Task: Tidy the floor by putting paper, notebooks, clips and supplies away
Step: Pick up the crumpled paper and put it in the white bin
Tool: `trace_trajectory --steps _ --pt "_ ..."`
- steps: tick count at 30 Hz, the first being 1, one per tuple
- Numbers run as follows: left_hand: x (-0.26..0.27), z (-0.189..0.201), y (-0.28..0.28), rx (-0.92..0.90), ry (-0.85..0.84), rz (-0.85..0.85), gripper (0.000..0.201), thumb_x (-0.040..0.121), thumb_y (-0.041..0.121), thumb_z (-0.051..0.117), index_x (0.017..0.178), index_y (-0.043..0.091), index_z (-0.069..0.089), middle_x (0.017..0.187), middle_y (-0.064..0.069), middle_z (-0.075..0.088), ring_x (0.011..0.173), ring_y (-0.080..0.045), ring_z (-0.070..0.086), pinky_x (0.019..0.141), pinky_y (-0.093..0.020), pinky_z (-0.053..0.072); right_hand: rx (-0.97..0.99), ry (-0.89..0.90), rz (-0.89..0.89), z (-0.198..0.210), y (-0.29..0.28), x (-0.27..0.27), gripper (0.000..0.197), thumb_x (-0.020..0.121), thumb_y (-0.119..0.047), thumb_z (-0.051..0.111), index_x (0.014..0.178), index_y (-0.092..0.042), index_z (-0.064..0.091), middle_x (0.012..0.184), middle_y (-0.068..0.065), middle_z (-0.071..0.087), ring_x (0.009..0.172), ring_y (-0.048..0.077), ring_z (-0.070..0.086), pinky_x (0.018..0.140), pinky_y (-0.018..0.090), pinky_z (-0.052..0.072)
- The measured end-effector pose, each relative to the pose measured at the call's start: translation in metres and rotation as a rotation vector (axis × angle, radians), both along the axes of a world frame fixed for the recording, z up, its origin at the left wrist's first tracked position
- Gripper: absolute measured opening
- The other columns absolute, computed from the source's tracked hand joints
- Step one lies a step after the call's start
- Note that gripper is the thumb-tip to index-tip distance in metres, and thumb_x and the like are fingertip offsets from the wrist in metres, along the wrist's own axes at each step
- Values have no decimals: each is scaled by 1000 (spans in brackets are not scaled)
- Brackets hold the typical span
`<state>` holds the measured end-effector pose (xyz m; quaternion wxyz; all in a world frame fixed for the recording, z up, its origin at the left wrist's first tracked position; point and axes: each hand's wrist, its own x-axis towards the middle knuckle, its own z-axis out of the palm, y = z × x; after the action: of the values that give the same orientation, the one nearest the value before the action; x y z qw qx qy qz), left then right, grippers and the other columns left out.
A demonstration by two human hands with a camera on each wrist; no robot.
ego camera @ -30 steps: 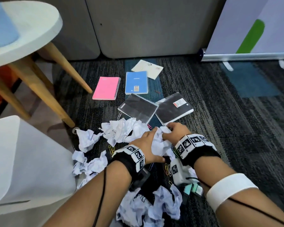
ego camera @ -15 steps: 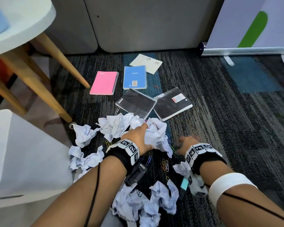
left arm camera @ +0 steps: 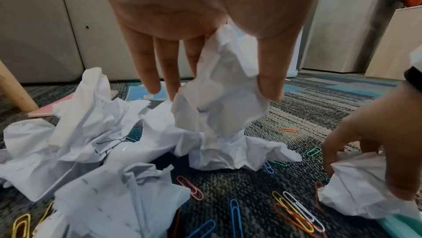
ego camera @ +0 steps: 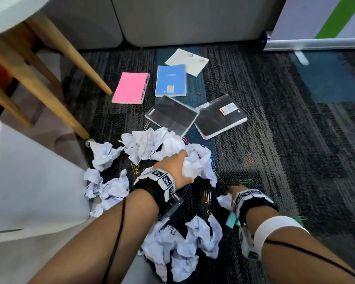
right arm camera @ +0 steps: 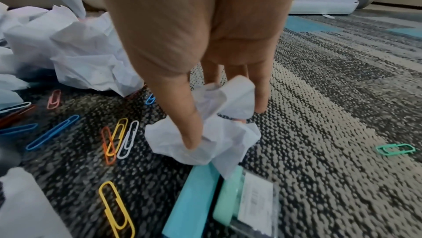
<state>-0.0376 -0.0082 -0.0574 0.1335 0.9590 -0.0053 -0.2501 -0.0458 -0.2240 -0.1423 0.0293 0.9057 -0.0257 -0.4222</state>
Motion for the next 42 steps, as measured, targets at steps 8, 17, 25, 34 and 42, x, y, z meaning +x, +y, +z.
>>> trace_trajectory --steps 8,17,25,34,42 --pt "1 10 2 -36 -20 34 72 75 51 69 131 27 31 129 -1 50 115 -24 53 92 -36 46 110 44 1 53 9 22 25 68 -45 67 75 -21 61 87 2 68 85 24 66 82 44 56" --pt "2 69 27 -18 -138 128 74 79 51 65 135 23 24 134 -6 50 116 -29 54 92 -39 47 238 -182 67 146 62 63 46 71 -24 68 115 -15 59 114 9 65 105 25 61 83 26 49" --pt "-19 128 80 3 -340 374 72 78 52 64 133 24 25 128 -7 54 113 -31 55 87 -39 47 405 -350 205 225 137 87 57 74 -26 69 128 -18 51 123 7 61 110 24 59 79 24 43" --pt "-63 173 145 151 -574 687 73 82 48 60 140 27 20 134 -5 52 120 -31 53 102 -45 38 589 -443 393 261 224 61 57 74 -26 69 128 -18 51 121 10 61 110 27 58 80 25 41" --pt "-105 192 203 296 -623 939 76 86 42 58 146 27 14 139 -5 46 129 -28 43 112 -50 21 739 -491 501 287 295 25 46 75 -22 63 120 -21 56 113 7 63 100 27 61 77 28 47"
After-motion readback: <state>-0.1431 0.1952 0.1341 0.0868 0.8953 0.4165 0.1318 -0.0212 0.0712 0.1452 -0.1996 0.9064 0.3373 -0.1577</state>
